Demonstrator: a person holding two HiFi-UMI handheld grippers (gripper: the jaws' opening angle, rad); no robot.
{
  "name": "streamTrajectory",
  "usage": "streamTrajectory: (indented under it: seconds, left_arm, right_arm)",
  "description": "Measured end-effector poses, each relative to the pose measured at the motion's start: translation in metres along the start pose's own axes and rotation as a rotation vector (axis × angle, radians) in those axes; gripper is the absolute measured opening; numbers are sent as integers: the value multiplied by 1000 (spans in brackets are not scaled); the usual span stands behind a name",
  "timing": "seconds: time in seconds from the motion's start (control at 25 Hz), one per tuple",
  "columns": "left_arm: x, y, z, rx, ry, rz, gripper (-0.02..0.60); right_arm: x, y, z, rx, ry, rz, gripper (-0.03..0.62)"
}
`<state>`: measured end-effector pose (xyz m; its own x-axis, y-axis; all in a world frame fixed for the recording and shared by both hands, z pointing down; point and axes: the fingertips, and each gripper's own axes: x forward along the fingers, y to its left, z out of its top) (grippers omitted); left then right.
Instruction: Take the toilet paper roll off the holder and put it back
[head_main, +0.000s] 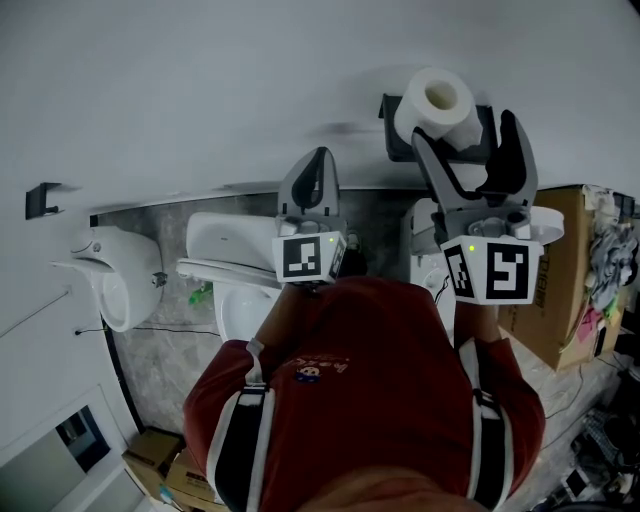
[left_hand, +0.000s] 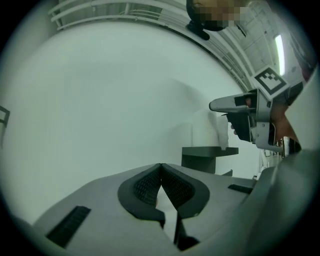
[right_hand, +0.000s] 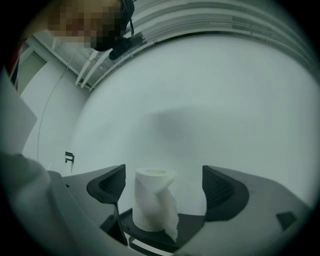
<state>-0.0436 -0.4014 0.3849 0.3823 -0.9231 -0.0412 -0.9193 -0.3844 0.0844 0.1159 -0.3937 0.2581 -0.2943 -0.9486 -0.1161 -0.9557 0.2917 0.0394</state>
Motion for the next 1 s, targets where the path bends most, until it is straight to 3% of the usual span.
streamTrajectory:
  seconds: [0.52, 0.72, 1.0]
  left_arm:
    - [-45, -37, 34, 95, -39, 11, 14]
    - [-61, -67, 38, 115, -53, 21, 15]
    - [-93, -86, 47, 147, -61, 38, 14]
  right_arm:
    - [-77, -23, -3, 68, -24, -55, 474]
    - [-112, -44, -22, 70, 25, -71, 474]
    - [-149, -44, -52, 149, 94, -65, 468]
